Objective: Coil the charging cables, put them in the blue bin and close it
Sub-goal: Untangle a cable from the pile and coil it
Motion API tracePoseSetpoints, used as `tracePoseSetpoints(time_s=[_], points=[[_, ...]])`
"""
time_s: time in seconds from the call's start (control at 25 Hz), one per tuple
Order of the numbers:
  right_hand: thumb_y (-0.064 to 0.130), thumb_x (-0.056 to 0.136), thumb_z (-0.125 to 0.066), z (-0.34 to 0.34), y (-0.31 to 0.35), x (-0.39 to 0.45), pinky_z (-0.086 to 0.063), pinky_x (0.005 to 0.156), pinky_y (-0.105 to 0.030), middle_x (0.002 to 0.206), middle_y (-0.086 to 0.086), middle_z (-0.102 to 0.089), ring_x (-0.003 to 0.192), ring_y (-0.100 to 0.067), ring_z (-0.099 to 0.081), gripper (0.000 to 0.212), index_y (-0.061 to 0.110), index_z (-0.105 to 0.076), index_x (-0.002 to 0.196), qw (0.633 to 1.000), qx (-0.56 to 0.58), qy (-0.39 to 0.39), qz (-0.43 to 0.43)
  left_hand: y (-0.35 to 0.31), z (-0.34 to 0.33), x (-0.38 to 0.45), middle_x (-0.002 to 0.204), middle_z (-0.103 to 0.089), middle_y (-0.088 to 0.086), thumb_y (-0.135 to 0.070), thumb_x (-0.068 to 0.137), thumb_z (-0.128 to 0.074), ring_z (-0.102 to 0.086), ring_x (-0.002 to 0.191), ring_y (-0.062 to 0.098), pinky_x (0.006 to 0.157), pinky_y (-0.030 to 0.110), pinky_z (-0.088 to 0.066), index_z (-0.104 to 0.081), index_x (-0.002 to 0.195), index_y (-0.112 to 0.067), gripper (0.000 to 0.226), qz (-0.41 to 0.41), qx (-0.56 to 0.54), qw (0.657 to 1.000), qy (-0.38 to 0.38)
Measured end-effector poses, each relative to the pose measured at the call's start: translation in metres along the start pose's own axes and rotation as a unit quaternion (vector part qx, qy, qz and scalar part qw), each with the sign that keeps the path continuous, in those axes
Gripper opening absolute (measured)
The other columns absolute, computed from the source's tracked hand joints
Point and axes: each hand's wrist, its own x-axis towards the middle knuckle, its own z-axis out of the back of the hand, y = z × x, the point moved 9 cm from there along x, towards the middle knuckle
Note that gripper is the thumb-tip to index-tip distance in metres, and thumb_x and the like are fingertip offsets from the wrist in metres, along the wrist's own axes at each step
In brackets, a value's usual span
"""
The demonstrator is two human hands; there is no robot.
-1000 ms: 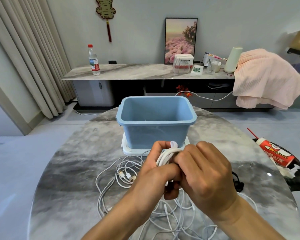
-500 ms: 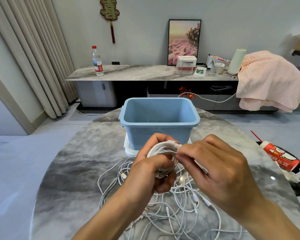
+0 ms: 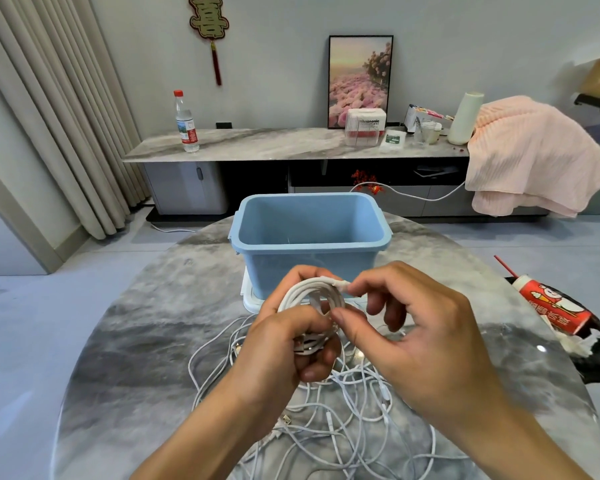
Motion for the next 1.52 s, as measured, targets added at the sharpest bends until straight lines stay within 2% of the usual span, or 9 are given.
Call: tracePoseSetpoints(time_s=[0.44, 0.6, 0.76, 0.84, 1.0, 1.12, 1.24, 1.36, 1.52], points=[[0.032, 0.081, -0.069, -0.022, -0.003, -0.002, -0.033, 0.063, -0.008, 0.077, 0.021, -0.053, 0.070, 0.000, -0.053, 0.015, 0.028, -0.076, 0.094, 0.992, -0.001, 0.123, 0.015, 0.001, 0.000, -0.002, 0.074, -0.054, 0.017, 0.000, 0.056, -0.045, -0.041, 0.047, 0.020, 0.048, 0.028, -0.015, -0.059, 0.099, -0.017, 0.048, 0.011, -0.014, 1.000, -0.002], [0.024, 0.088, -0.069, -0.020, 0.006, -0.003, -0.043, 0.063, -0.021, 0.082, 0.010, -0.059, 0.074, -0.010, -0.057, 0.009, 0.019, -0.075, 0.093, 0.994, 0.003, 0.090, 0.061, -0.003, 0.001, -0.003, 0.066, -0.046, 0.011, 0.001, 0.054, -0.043, -0.040, 0.049, 0.020, 0.049, 0.028, -0.015, -0.059, 0.095, -0.016, 0.047, 0.004, -0.010, 1.000, -0.002], [0.014, 0.095, -0.061, -0.009, 0.027, -0.003, -0.048, 0.068, -0.037, 0.097, -0.002, -0.061, 0.080, -0.023, -0.057, 0.010, 0.008, -0.068, 0.090, 0.980, -0.104, 0.046, 0.165, -0.005, 0.002, -0.003, 0.065, -0.036, 0.010, 0.000, 0.053, -0.043, -0.035, 0.049, 0.019, 0.054, 0.032, -0.017, -0.057, 0.087, -0.017, 0.041, -0.014, 0.080, 0.997, -0.019], [0.012, 0.096, -0.057, -0.006, 0.032, -0.004, -0.048, 0.071, -0.041, 0.103, -0.005, -0.064, 0.083, -0.026, -0.058, 0.014, 0.006, -0.068, 0.089, 0.968, -0.141, 0.038, 0.204, -0.008, -0.001, -0.002, 0.062, -0.040, 0.007, -0.002, 0.054, -0.043, -0.037, 0.047, 0.018, 0.051, 0.025, -0.021, -0.057, 0.084, -0.019, 0.037, -0.028, 0.122, 0.992, -0.018], [0.015, 0.097, -0.054, 0.002, 0.014, 0.002, -0.047, 0.078, -0.034, 0.102, 0.007, -0.063, 0.092, -0.017, -0.062, 0.010, 0.010, -0.062, 0.092, 0.994, -0.016, 0.029, 0.105, -0.013, -0.008, -0.005, 0.058, -0.056, -0.010, -0.002, 0.058, -0.044, -0.040, 0.047, 0.015, 0.044, 0.019, -0.027, -0.058, 0.081, -0.024, 0.035, -0.051, 0.156, 0.986, 0.009], [0.014, 0.095, -0.058, 0.001, 0.001, 0.003, -0.052, 0.074, -0.034, 0.094, 0.011, -0.067, 0.088, -0.015, -0.067, 0.004, 0.014, -0.061, 0.092, 0.995, 0.096, 0.035, 0.020, -0.015, -0.006, -0.006, 0.064, -0.061, -0.005, -0.002, 0.058, -0.045, -0.040, 0.047, 0.014, 0.044, 0.019, -0.028, -0.058, 0.082, -0.025, 0.036, -0.060, 0.162, 0.985, 0.014], [0.015, 0.092, -0.060, 0.002, -0.007, 0.006, -0.054, 0.074, -0.040, 0.087, 0.002, -0.070, 0.083, -0.020, -0.069, 0.004, 0.018, -0.062, 0.089, 0.982, 0.183, 0.035, -0.038, -0.016, -0.009, -0.007, 0.081, -0.069, 0.011, -0.002, 0.059, -0.045, -0.039, 0.050, 0.016, 0.044, 0.019, -0.029, -0.058, 0.088, -0.024, 0.039, -0.060, 0.169, 0.983, 0.028], [0.018, 0.091, -0.062, -0.001, -0.015, 0.005, -0.056, 0.073, -0.043, 0.087, -0.004, -0.071, 0.081, -0.024, -0.068, 0.004, 0.020, -0.062, 0.088, 0.966, 0.244, 0.035, -0.078, -0.016, -0.008, -0.009, 0.085, -0.072, 0.010, -0.003, 0.059, -0.045, -0.039, 0.051, 0.017, 0.045, 0.020, -0.030, -0.054, 0.093, -0.030, 0.045, -0.058, 0.172, 0.983, 0.023], [0.013, 0.089, -0.062, -0.006, -0.020, 0.006, -0.056, 0.068, -0.028, 0.083, -0.009, -0.071, 0.074, -0.021, -0.065, 0.008, 0.006, -0.060, 0.087, 0.931, 0.340, 0.035, -0.127, -0.019, -0.009, -0.011, 0.082, -0.072, 0.004, -0.003, 0.061, -0.046, -0.037, 0.055, 0.021, 0.049, 0.026, -0.031, -0.045, 0.095, -0.034, 0.046, -0.078, 0.180, 0.980, 0.026]])
